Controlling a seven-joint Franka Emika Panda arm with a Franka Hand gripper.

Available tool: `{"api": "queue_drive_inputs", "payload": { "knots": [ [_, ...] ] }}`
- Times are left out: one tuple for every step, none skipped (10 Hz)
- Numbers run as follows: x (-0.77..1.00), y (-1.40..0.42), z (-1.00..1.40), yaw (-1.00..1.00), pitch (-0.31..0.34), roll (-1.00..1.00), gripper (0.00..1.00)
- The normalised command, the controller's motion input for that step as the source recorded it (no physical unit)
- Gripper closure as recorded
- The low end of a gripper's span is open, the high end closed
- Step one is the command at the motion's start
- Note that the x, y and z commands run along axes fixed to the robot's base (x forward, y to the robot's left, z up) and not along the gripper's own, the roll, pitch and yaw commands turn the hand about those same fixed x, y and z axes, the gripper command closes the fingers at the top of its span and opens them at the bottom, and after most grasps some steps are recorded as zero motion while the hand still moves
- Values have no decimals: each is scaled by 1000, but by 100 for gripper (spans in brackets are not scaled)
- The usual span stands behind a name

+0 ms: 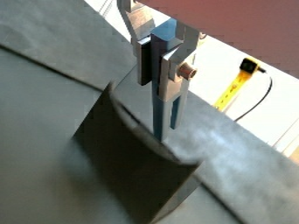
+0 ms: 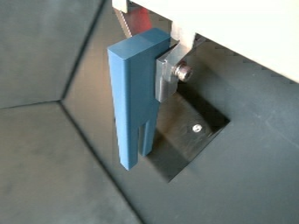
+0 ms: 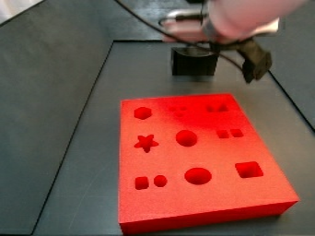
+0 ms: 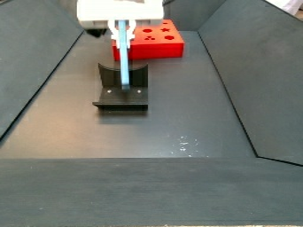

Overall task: Pick up the double-square object. Move up. Place the double-square object on the fixture. Regrasp the double-square object. Move to above the board. Insert the double-square object.
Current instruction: Move to above the board.

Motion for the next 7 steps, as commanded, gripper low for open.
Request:
{"api": "queue_drive_inputs", "payload": {
  "knots": [
    [-158,-16,1000,-95,-238,80,100],
    [-157,-13,1000,-124,-196,51,100],
    [-157,-12,1000,-141,-164,33,100],
    [-153,-10,1000,-171,-100,-1,100],
    [-148,-5,1000,-192,-37,-32,100],
    [-145,-1,1000,-190,6,-53,100],
    [-141,1,1000,-179,33,-66,100]
  ]
}}
